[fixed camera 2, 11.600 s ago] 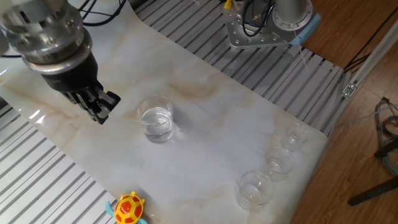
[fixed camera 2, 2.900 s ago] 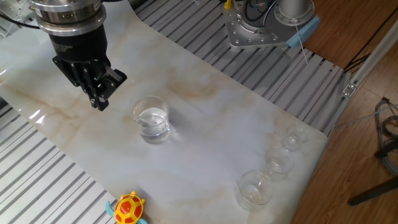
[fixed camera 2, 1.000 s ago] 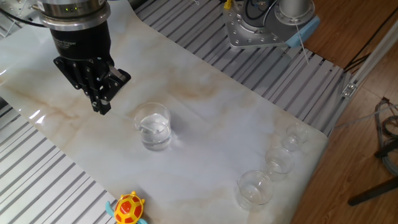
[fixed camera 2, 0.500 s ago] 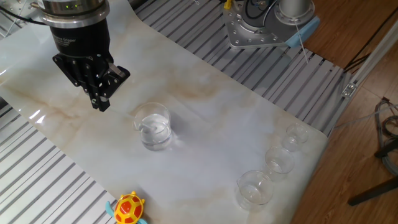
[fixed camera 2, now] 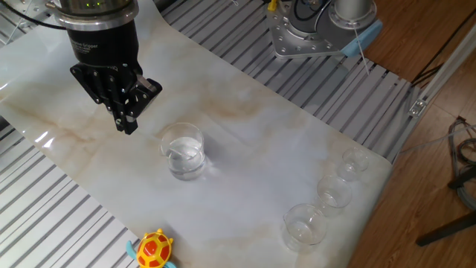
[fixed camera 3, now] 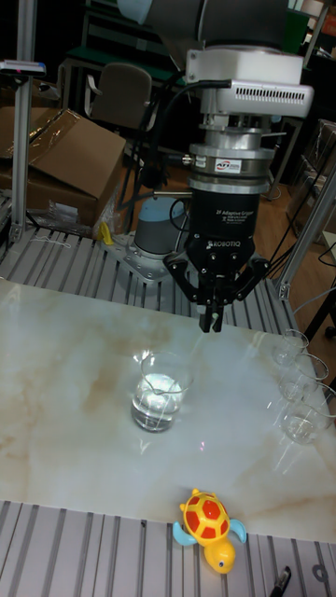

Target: Stir the beaker with a glass rod

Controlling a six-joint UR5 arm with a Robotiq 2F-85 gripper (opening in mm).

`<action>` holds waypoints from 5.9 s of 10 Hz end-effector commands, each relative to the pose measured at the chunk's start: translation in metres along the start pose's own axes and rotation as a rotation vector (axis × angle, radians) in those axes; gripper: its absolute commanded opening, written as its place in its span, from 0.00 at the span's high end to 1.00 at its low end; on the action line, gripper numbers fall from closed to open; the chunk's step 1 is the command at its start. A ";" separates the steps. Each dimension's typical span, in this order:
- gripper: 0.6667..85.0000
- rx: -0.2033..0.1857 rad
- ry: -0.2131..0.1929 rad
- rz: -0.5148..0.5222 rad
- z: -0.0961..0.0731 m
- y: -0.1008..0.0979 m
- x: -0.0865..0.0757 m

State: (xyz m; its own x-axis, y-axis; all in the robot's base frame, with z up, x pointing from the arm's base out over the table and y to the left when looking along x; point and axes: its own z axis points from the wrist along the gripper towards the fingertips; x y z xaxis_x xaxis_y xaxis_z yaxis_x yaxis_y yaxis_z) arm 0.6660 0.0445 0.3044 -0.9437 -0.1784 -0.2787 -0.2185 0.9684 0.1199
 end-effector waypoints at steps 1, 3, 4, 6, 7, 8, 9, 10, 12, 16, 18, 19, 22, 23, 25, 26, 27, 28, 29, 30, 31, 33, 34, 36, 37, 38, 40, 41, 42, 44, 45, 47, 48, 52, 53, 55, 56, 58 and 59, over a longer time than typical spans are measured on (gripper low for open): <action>1.00 0.021 -0.019 -0.054 -0.001 -0.006 -0.005; 1.00 0.034 -0.013 -0.060 -0.002 -0.013 0.000; 1.00 0.035 -0.011 -0.052 -0.002 -0.014 0.004; 1.00 0.012 -0.003 -0.007 -0.004 -0.006 0.011; 1.00 0.003 -0.005 0.009 -0.006 -0.001 0.012; 1.00 -0.014 -0.019 0.028 -0.006 0.008 0.009; 1.00 -0.019 -0.036 0.029 -0.003 0.012 0.004; 1.00 -0.013 -0.050 0.008 -0.002 0.013 -0.001; 1.00 0.014 -0.064 -0.045 -0.002 0.005 -0.009; 1.00 0.039 -0.051 -0.065 -0.008 -0.008 -0.001; 1.00 0.007 -0.048 -0.023 -0.007 -0.002 0.008; 1.00 -0.006 -0.051 -0.004 -0.008 0.003 0.008; 1.00 -0.015 -0.071 -0.003 -0.006 0.011 0.000; 1.00 -0.008 -0.072 -0.017 -0.006 0.010 -0.003; 1.00 0.013 -0.075 -0.049 -0.006 0.004 -0.007; 1.00 0.038 -0.073 -0.074 -0.007 -0.004 -0.007; 1.00 0.043 -0.062 -0.076 -0.008 -0.007 -0.003; 1.00 0.045 -0.052 -0.077 -0.009 -0.010 0.001; 1.00 0.041 -0.050 -0.075 -0.010 -0.012 0.006; 1.00 0.024 -0.052 -0.058 -0.008 -0.010 0.009; 1.00 0.011 -0.044 -0.037 -0.008 -0.006 0.012; 1.00 -0.017 -0.044 -0.006 -0.009 0.003 0.013; 1.00 -0.017 -0.048 -0.004 -0.008 0.005 0.012; 1.00 -0.005 -0.043 -0.012 -0.005 0.001 0.011; 1.00 -0.001 -0.038 -0.009 -0.004 0.000 0.013; 1.00 0.001 -0.029 -0.001 -0.004 -0.002 0.015; 1.00 -0.002 -0.003 0.017 -0.002 -0.001 0.021; 1.00 0.003 0.002 0.018 -0.001 -0.002 0.022; 1.00 0.008 0.013 0.026 0.000 -0.003 0.025; 1.00 0.015 0.030 0.033 0.000 -0.006 0.029; 1.00 0.023 0.035 0.031 0.000 -0.008 0.030; 1.00 0.021 0.040 0.040 0.003 -0.008 0.032; 1.00 0.021 0.045 0.041 0.005 -0.009 0.034; 1.00 0.017 0.047 0.046 0.011 -0.008 0.036; 1.00 0.016 0.050 0.044 0.013 -0.009 0.037; 1.00 0.017 0.052 0.044 0.014 -0.010 0.037; 1.00 0.017 0.053 0.045 0.015 -0.010 0.037; 1.00 0.016 0.055 0.045 0.016 -0.011 0.037; 1.00 0.015 0.056 0.047 0.016 -0.010 0.038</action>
State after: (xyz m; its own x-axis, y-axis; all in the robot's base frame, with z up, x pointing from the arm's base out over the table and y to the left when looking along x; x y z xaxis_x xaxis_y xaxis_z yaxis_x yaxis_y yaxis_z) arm 0.6366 0.0283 0.2771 -0.9651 -0.1459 -0.2177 -0.1716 0.9796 0.1044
